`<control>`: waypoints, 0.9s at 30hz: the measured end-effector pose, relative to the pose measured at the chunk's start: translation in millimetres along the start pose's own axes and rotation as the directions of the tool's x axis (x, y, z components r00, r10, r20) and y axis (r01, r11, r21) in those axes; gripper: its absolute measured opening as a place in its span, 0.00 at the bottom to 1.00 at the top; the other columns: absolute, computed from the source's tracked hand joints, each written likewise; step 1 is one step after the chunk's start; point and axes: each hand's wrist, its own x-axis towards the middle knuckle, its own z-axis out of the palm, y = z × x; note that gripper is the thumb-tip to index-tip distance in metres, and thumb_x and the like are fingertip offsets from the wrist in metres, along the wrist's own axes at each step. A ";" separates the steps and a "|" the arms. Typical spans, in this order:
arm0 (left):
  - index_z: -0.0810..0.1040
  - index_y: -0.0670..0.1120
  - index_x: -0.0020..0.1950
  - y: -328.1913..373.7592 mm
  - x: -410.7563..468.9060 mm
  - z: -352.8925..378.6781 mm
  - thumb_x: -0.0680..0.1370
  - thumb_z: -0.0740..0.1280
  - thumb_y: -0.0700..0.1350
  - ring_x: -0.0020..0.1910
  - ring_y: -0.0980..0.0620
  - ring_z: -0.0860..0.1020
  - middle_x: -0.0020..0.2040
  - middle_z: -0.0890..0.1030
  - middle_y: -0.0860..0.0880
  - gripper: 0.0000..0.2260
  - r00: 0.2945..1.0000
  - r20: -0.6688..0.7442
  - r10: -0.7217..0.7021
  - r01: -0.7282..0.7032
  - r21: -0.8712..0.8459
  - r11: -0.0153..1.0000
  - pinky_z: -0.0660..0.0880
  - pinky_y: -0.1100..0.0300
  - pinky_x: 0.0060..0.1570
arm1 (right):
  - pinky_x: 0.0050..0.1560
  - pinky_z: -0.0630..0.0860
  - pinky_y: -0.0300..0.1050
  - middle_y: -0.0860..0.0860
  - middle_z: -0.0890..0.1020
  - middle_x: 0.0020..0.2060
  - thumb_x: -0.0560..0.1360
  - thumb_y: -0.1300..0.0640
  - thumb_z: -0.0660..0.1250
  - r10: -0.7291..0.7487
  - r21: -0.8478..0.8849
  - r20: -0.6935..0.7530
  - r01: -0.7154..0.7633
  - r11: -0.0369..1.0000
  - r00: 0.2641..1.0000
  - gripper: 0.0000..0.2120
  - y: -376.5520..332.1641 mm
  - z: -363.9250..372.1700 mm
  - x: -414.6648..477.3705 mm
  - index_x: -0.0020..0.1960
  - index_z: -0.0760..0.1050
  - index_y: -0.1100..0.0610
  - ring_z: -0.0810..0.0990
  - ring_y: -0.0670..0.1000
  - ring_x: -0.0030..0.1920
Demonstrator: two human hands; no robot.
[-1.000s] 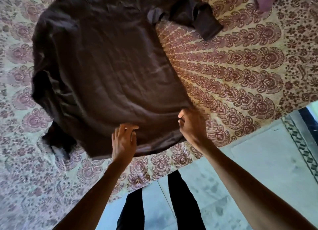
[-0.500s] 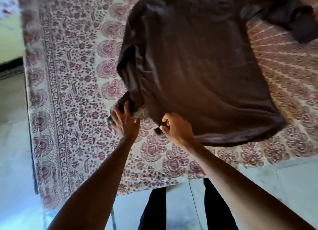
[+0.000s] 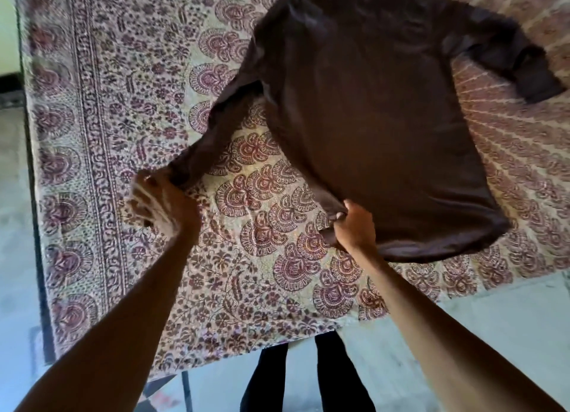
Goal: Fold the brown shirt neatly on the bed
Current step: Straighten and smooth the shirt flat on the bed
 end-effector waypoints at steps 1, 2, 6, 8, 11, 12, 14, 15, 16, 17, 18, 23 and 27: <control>0.71 0.52 0.60 27.5 -19.8 -26.9 0.65 0.62 0.36 0.61 0.39 0.69 0.63 0.69 0.43 0.25 0.992 0.011 0.123 -0.122 -0.058 0.991 0.67 0.42 0.59 | 0.59 0.73 0.50 0.62 0.81 0.58 0.77 0.63 0.63 0.032 0.065 0.022 -0.033 0.997 0.999 0.15 1.8 -3.1 1.8 0.63 0.75 0.64 0.79 0.61 0.61; 0.73 0.49 0.58 50.3 -39.4 -43.3 0.64 0.59 0.32 0.59 0.41 0.71 0.60 0.72 0.42 0.24 0.968 0.058 0.245 -0.230 -0.193 0.954 0.67 0.49 0.60 | 0.57 0.71 0.47 0.63 0.81 0.58 0.78 0.63 0.62 0.048 0.098 0.039 -0.052 0.994 0.998 0.14 4.1 -4.4 5.2 0.62 0.75 0.65 0.78 0.61 0.61; 0.73 0.40 0.56 112.0 -88.2 -29.0 0.79 0.61 0.41 0.42 0.52 0.77 0.48 0.78 0.47 0.07 0.661 0.438 0.609 -0.244 -0.642 0.727 0.78 0.56 0.39 | 0.32 0.63 0.40 0.52 0.76 0.33 0.79 0.62 0.60 0.029 0.182 0.127 -0.052 0.982 0.991 0.10 18.7 -11.8 18.7 0.39 0.71 0.58 0.76 0.55 0.40; 0.72 0.37 0.52 142.0 -102.1 -27.7 0.80 0.61 0.54 0.36 0.49 0.74 0.43 0.76 0.47 0.19 0.508 0.666 0.546 0.121 -0.683 0.720 0.71 0.58 0.33 | 0.28 0.64 0.36 0.50 0.73 0.30 0.79 0.60 0.61 -0.005 0.177 0.171 -0.026 0.984 0.985 0.12 23.0 -15.5 19.5 0.37 0.69 0.58 0.72 0.52 0.35; 0.74 0.43 0.56 186.7 -120.2 -44.9 0.81 0.56 0.58 0.46 0.46 0.79 0.49 0.80 0.44 0.19 0.332 0.811 0.483 0.517 -0.584 0.625 0.76 0.55 0.45 | 0.27 0.66 0.30 0.49 0.79 0.35 0.77 0.57 0.67 -0.100 0.200 0.274 0.045 0.979 0.957 0.04 26.7 -15.3 16.3 0.47 0.78 0.57 0.76 0.47 0.34; 0.75 0.44 0.58 194.5 -123.9 -47.4 0.80 0.58 0.60 0.47 0.47 0.81 0.50 0.81 0.44 0.21 0.305 0.842 0.444 0.569 -0.535 0.624 0.79 0.54 0.46 | 0.28 0.67 0.28 0.48 0.80 0.36 0.76 0.55 0.68 -0.130 0.223 0.308 0.061 0.973 0.943 0.05 28.0 -14.7 14.7 0.49 0.78 0.56 0.77 0.45 0.34; 0.75 0.44 0.57 190.4 -131.0 -50.8 0.77 0.65 0.59 0.40 0.49 0.82 0.44 0.82 0.46 0.19 0.306 0.878 0.369 0.542 -0.479 0.690 0.81 0.56 0.39 | 0.32 0.70 0.29 0.48 0.82 0.38 0.76 0.51 0.70 -0.163 0.262 0.312 0.080 0.962 0.936 0.08 30.5 -11.6 9.6 0.49 0.79 0.55 0.79 0.44 0.37; 0.76 0.44 0.56 181.3 -135.6 -50.0 0.76 0.68 0.56 0.36 0.51 0.81 0.40 0.81 0.47 0.17 0.307 0.884 0.353 0.480 -0.464 0.744 0.80 0.59 0.34 | 0.34 0.71 0.29 0.48 0.82 0.38 0.76 0.49 0.70 -0.163 0.281 0.287 0.080 0.956 0.944 0.08 31.0 -9.4 6.4 0.47 0.79 0.55 0.79 0.44 0.38; 0.77 0.43 0.54 167.7 -141.6 -45.4 0.76 0.70 0.53 0.34 0.51 0.80 0.38 0.80 0.48 0.15 0.280 0.897 0.341 0.418 -0.434 0.798 0.79 0.60 0.32 | 0.35 0.71 0.29 0.48 0.82 0.38 0.76 0.48 0.69 -0.146 0.297 0.273 0.061 0.953 0.951 0.09 31.1 -7.6 1.8 0.46 0.79 0.54 0.79 0.44 0.39; 0.78 0.42 0.54 154.3 -147.8 -46.7 0.75 0.71 0.51 0.35 0.52 0.79 0.37 0.80 0.48 0.14 0.227 0.919 0.323 0.371 -0.388 0.844 0.79 0.61 0.32 | 0.37 0.71 0.30 0.48 0.83 0.38 0.77 0.46 0.67 -0.130 0.298 0.263 0.048 0.954 0.956 0.12 32.1 -5.8 -3.0 0.46 0.79 0.55 0.80 0.44 0.40; 0.78 0.41 0.54 141.2 -154.4 -47.9 0.75 0.71 0.49 0.36 0.52 0.80 0.39 0.81 0.48 0.13 0.176 0.939 0.296 0.340 -0.340 0.877 0.79 0.62 0.33 | 0.41 0.73 0.34 0.49 0.83 0.40 0.79 0.44 0.64 -0.122 0.279 0.248 0.050 0.959 0.961 0.15 33.8 -3.5 -7.9 0.47 0.79 0.56 0.81 0.46 0.41; 0.75 0.37 0.64 97.2 -173.2 -57.0 0.77 0.69 0.44 0.46 0.45 0.81 0.56 0.81 0.39 0.18 0.200 0.961 0.192 0.510 -0.269 0.817 0.79 0.60 0.49 | 0.51 0.78 0.51 0.53 0.84 0.48 0.80 0.55 0.58 -0.097 0.247 -0.100 0.119 0.962 0.990 0.11 52.9 10.7 -34.4 0.53 0.79 0.57 0.81 0.53 0.50; 0.75 0.40 0.59 80.0 -182.7 -76.7 0.80 0.62 0.43 0.52 0.45 0.82 0.54 0.83 0.42 0.10 0.002 0.947 0.320 0.921 -0.127 0.369 0.79 0.47 0.55 | 0.53 0.70 0.44 0.56 0.78 0.53 0.75 0.63 0.63 0.031 0.119 -0.363 0.014 0.993 0.931 0.12 66.7 13.0 -61.9 0.57 0.76 0.57 0.75 0.54 0.53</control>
